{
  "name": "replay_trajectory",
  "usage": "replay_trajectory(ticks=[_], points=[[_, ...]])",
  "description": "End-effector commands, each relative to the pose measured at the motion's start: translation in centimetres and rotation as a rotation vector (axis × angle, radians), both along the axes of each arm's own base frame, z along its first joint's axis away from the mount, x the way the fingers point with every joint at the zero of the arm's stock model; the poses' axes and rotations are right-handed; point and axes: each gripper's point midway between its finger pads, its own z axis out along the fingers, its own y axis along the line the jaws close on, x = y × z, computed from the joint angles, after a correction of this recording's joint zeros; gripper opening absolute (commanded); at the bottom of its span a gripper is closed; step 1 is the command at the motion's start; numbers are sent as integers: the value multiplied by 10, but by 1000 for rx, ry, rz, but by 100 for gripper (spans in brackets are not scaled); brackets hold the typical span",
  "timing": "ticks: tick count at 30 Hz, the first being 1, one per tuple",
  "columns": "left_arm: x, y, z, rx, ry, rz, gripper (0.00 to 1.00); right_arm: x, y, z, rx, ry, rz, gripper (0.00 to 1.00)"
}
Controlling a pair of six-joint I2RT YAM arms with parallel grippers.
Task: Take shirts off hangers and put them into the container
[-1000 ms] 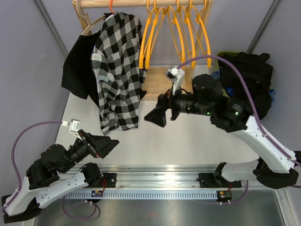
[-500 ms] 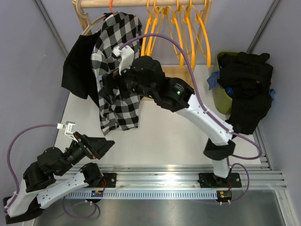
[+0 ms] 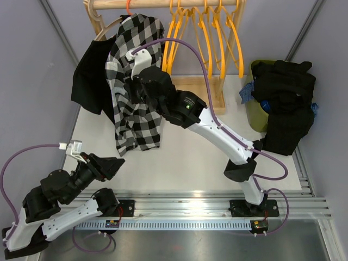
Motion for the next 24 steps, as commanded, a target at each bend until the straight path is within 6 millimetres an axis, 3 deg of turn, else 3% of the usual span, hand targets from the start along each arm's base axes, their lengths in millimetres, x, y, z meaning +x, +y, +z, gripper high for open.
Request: replay_trajectory(ticks=[1, 2, 3, 4, 5, 6, 7, 9, 13, 14, 15, 16, 18, 19, 20, 21, 24], points=[[14, 16, 39, -5, -104, 96, 53, -11, 1, 21, 83, -3, 40, 0], [18, 16, 45, 28, -132, 105, 26, -19, -8, 31, 98, -11, 52, 0], [21, 19, 54, 35, -156, 124, 12, -24, -8, 28, 90, -8, 61, 0], [27, 29, 73, 15, -190, 185, 0, -26, -5, 11, 55, -2, 68, 0], [33, 33, 79, 62, -222, 213, 0, -34, -14, 22, 69, -14, 73, 0], [41, 31, 84, 106, -229, 242, 0, -36, -16, 19, 63, -13, 75, 0], [47, 38, 103, 98, -264, 299, 0, -40, -15, 9, 44, 2, 81, 0], [61, 32, 116, 206, -317, 331, 0, -45, -22, 12, 41, -2, 82, 0], [77, 26, 173, 244, -442, 391, 0, -49, -31, -5, 0, 24, 73, 0], [80, 26, 182, 289, -478, 402, 0, -52, -39, 2, 19, 25, 71, 0], [80, 31, 204, 252, -510, 438, 0, -54, -41, 0, 22, 30, 73, 0], [87, 28, 208, 287, -512, 468, 0, -56, -41, -14, 7, 50, 74, 0], [91, 39, 232, 313, -561, 543, 0, -65, -54, -8, 31, 50, 80, 0], [95, 42, 234, 338, -557, 590, 0, -66, -55, -21, 16, 64, 74, 0], [101, 39, 236, 409, -577, 608, 0, -71, -62, -14, 33, 58, 77, 0], [104, 38, 247, 381, -595, 642, 0, -73, -63, -23, 18, 66, 80, 0], [118, 34, 258, 459, -623, 712, 0, -80, -73, -24, 18, 71, 83, 0]])
